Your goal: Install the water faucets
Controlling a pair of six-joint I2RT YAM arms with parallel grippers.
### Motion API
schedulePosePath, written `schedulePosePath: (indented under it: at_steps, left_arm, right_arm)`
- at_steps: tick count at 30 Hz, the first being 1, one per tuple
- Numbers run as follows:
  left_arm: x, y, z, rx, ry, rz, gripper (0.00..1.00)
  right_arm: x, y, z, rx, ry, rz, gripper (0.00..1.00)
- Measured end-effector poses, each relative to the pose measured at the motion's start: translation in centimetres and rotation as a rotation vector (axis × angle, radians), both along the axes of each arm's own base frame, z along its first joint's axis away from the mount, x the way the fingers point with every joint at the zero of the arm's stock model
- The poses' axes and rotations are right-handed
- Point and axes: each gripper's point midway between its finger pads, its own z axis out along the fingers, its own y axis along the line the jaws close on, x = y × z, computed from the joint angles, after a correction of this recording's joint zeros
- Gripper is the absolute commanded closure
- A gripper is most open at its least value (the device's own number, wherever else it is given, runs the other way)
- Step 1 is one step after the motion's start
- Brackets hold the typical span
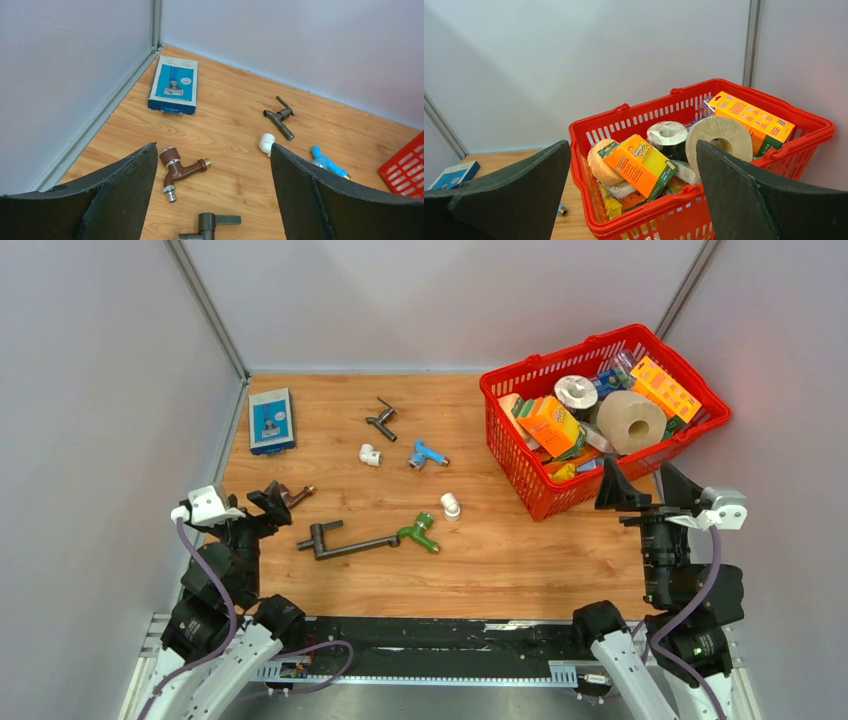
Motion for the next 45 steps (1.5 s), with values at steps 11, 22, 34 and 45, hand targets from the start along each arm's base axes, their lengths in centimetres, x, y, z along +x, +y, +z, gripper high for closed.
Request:
schedulePosePath:
  at_steps: [11,22,34,45]
  left_arm:
    - [-0.2,-0.9,0.0,-0.046,-0.019,-0.057,0.11]
    - [2.3,-3.9,-4.1,0.015,0.216,-0.109,0.11]
    - [4.2,-6.4,-12.0,0.108,0.611,-0.124,0.10]
    - [3.4,-6.7,-18.3,-0.090,0.808,-0.103,0.12]
  right_arm:
    - [2.1,2.1,-0.5,0.012,0.071,0.084,0.00]
    - [8.1,10.4,-2.3,-0.061,0.311,0.419,0.00]
    - [10.1,19.1,-9.0,-0.074,0.568,0.753,0.00]
    - [4.5,31.6,-18.5,-0.367,0.725,1.018,0.00]
